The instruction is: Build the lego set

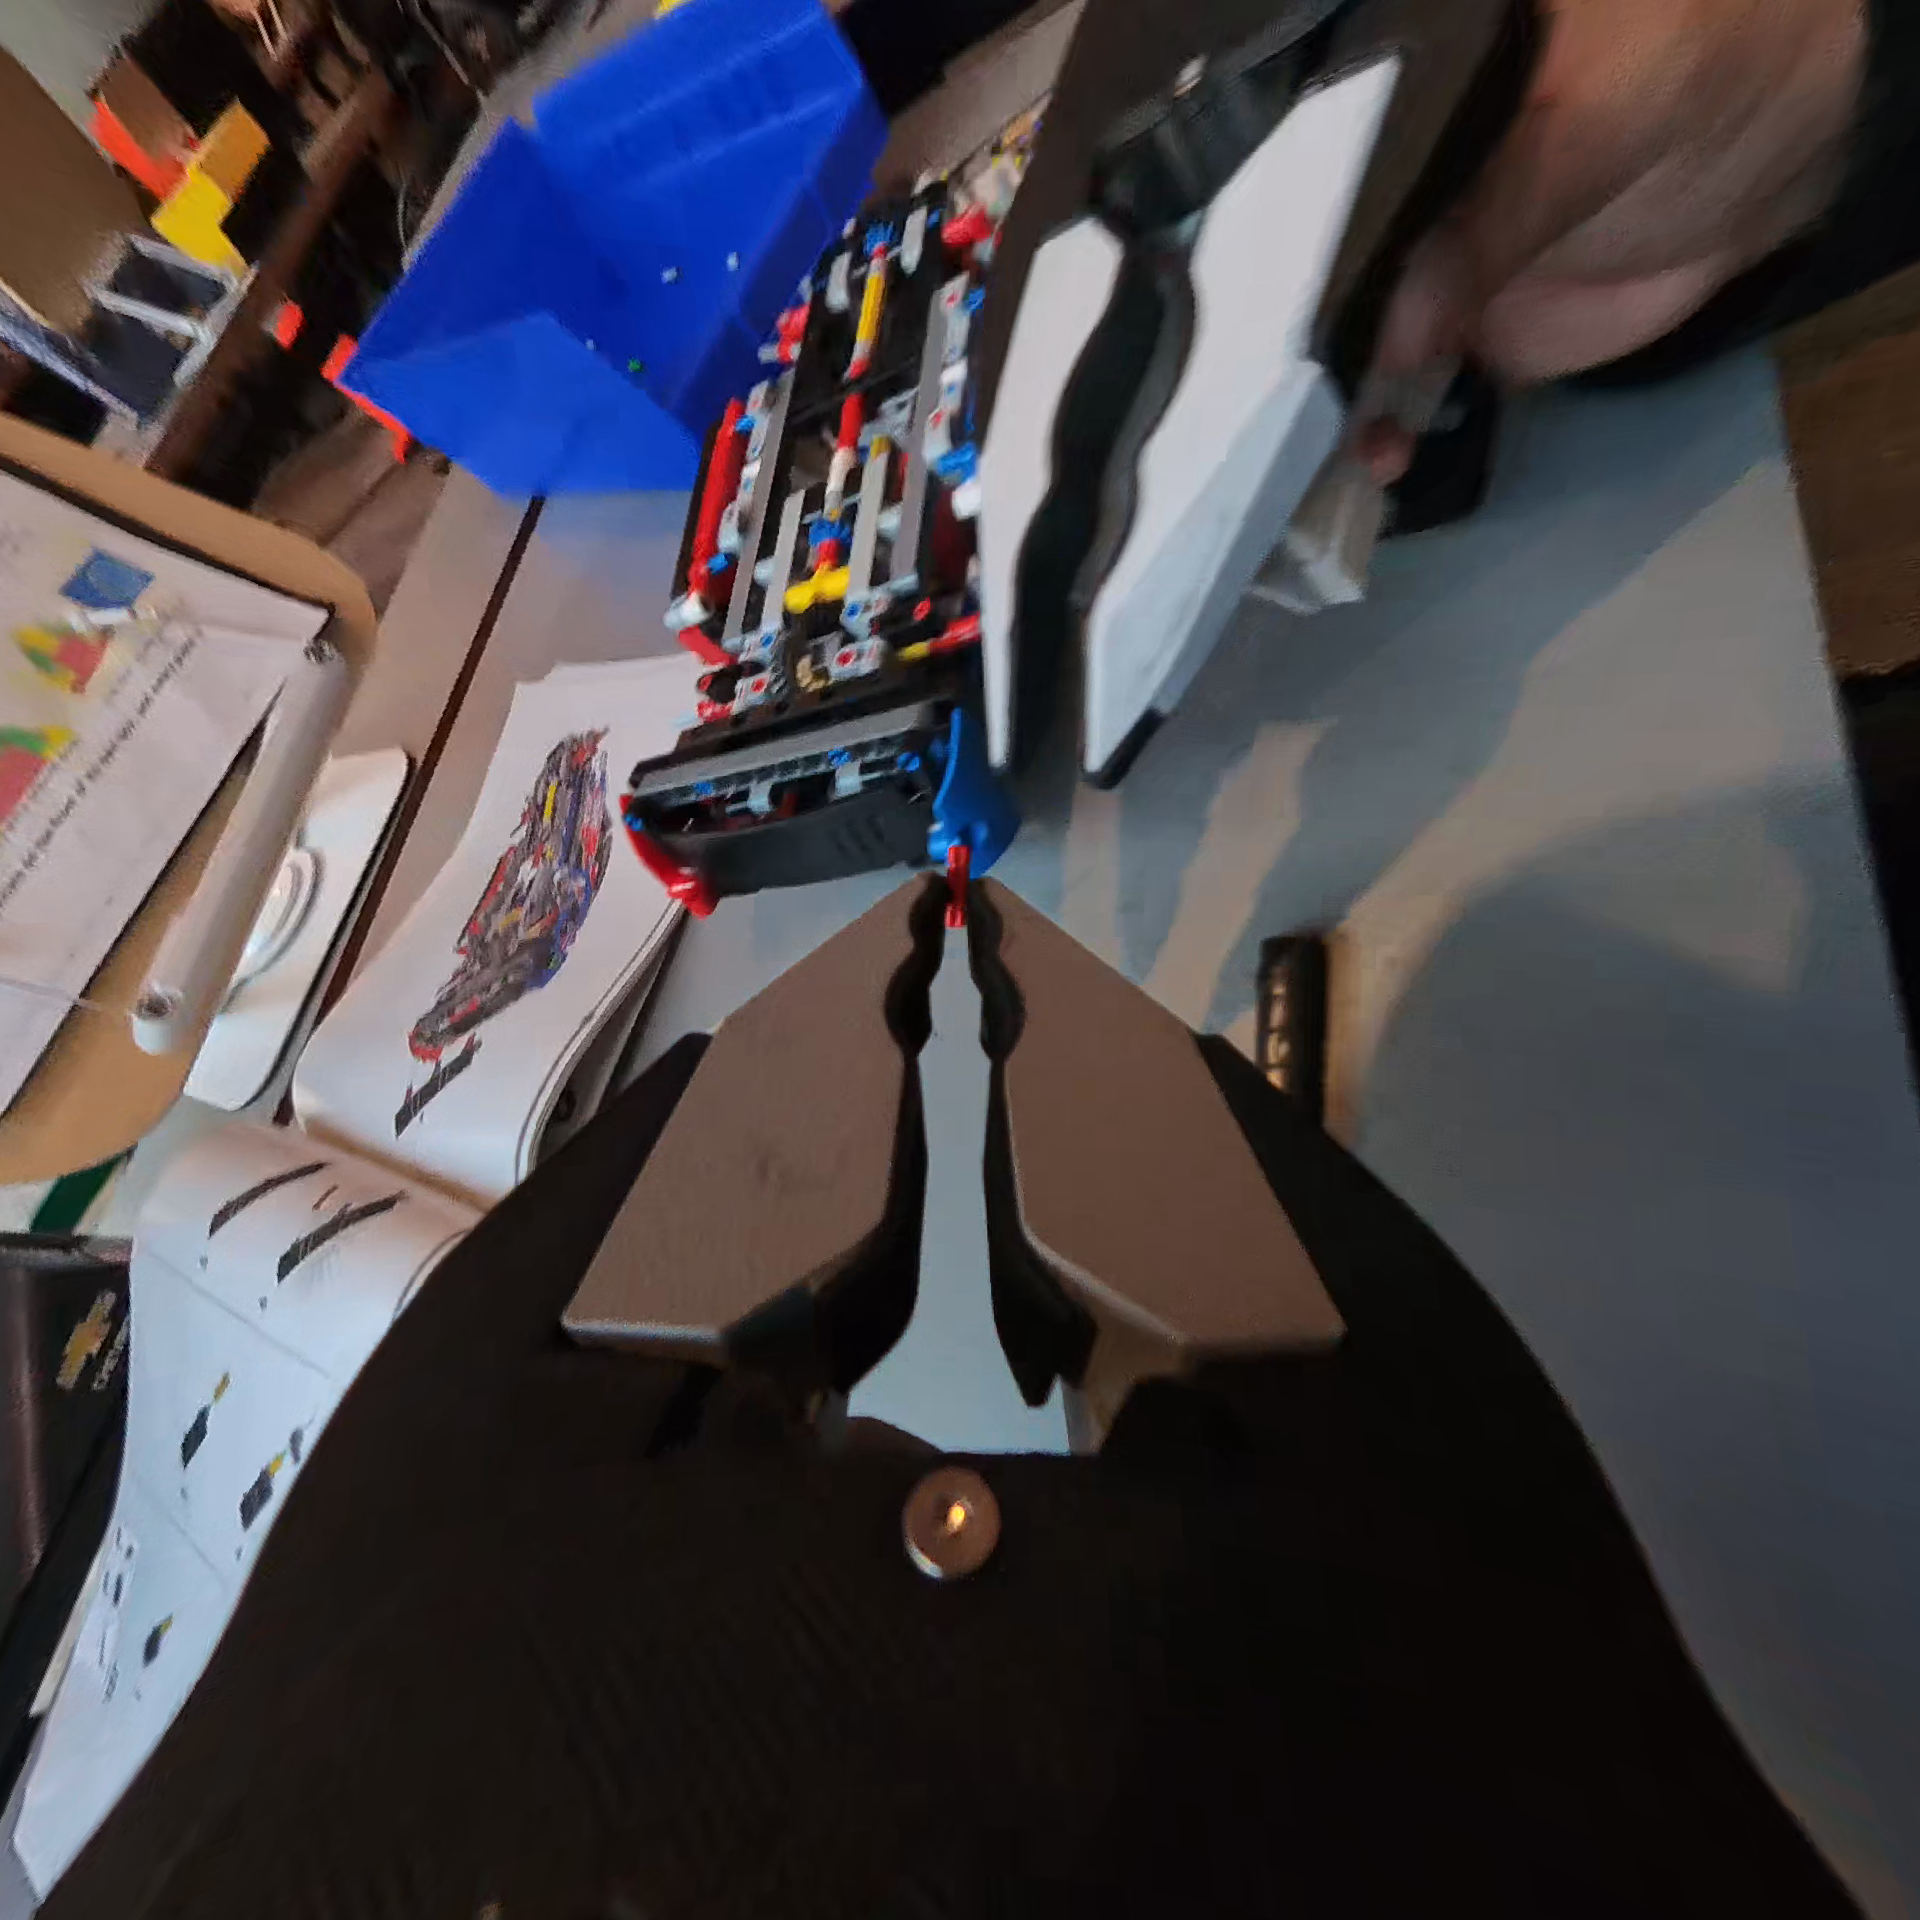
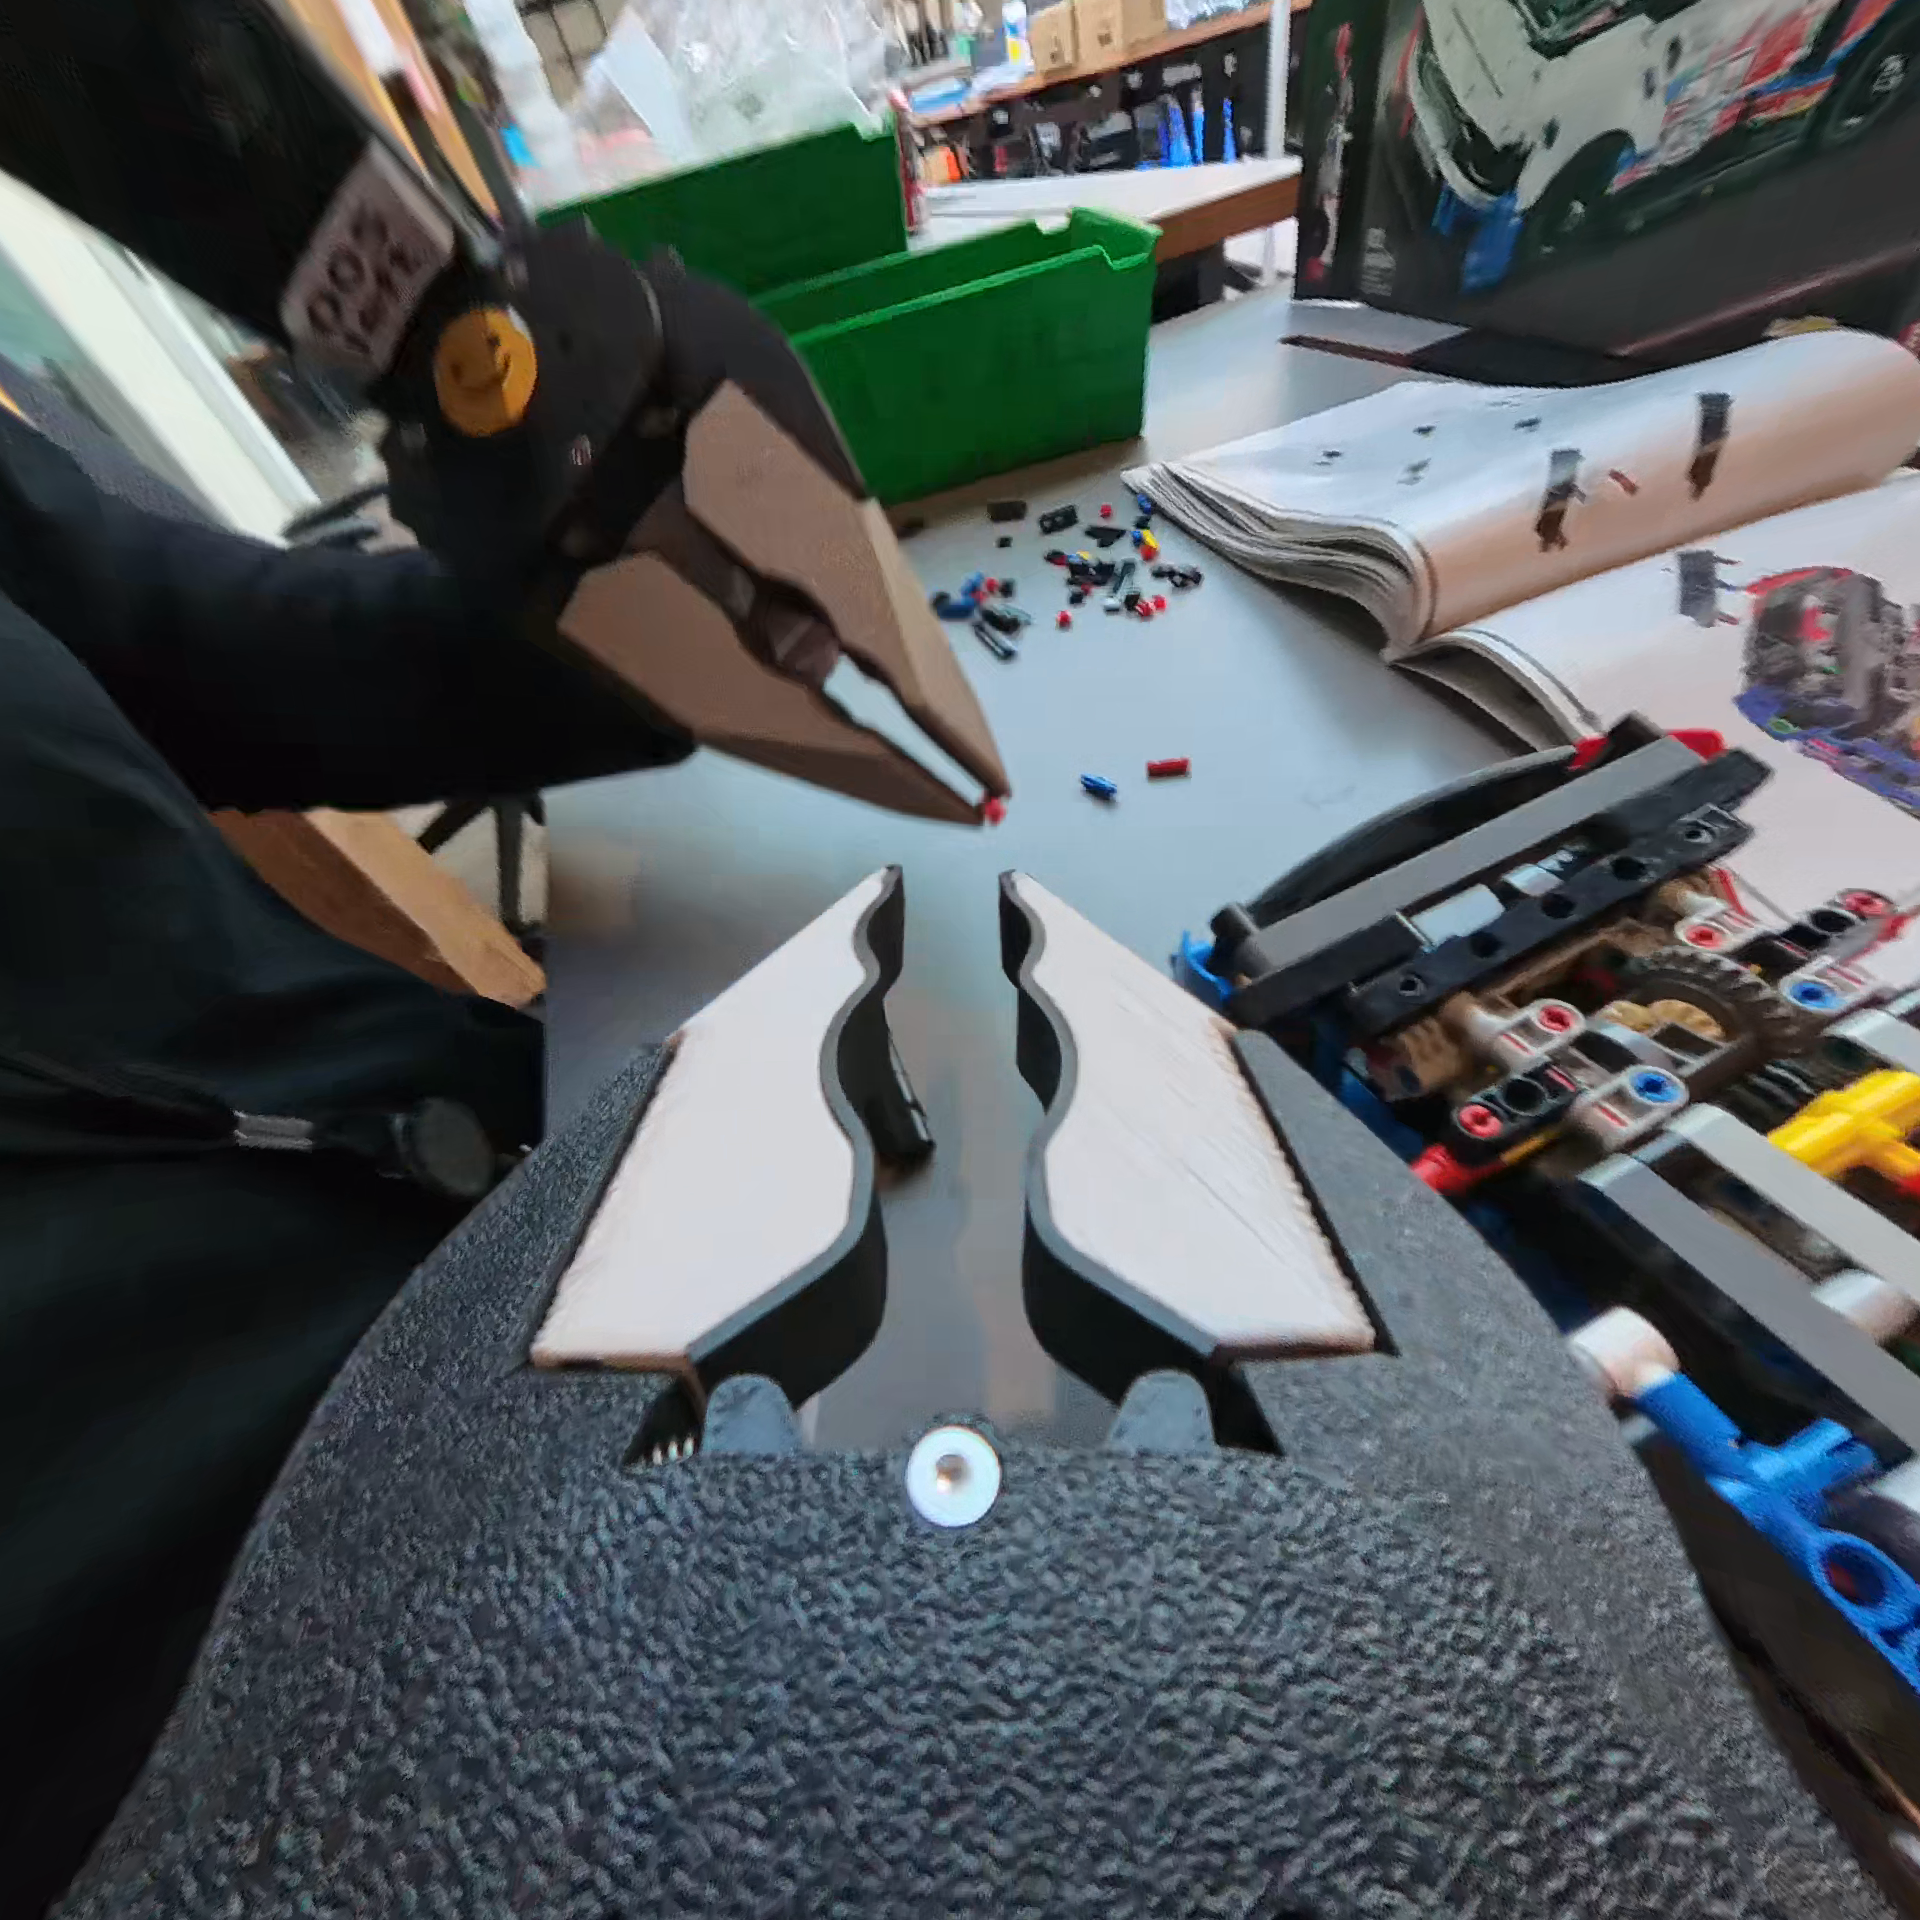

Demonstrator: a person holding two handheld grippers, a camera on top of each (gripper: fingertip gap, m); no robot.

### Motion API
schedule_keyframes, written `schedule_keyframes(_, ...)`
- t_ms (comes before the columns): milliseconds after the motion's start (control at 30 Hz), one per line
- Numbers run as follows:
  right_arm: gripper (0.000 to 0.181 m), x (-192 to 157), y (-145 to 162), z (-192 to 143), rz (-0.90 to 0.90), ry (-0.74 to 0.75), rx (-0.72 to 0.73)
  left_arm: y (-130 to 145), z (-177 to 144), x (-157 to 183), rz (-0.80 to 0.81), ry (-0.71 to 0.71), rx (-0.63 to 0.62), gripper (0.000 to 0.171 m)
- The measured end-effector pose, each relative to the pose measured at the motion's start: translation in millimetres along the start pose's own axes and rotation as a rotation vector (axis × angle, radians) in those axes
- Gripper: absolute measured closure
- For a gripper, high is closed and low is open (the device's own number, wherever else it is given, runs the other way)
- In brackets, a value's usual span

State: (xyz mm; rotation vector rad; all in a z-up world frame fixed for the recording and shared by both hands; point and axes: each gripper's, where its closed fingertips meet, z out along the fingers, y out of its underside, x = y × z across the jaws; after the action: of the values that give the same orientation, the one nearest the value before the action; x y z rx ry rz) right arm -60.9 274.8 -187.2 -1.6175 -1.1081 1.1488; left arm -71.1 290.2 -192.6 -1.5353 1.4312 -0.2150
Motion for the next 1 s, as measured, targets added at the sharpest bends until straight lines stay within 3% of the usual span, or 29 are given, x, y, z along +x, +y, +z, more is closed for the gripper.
schedule_keyframes(233, 0.177, -19.8, -18.7, -5.9, -0.079, -0.029, 0.022, -31.0, -14.9, 19.8, 0.017, -0.037, 0.103, 0.171)
schedule_keyframes(1000, 0.177, -32.4, -17.9, -7.6, 0.018, -0.066, 0.016, -40.4, -23.4, 27.4, -0.038, -0.052, 0.167, 0.171)
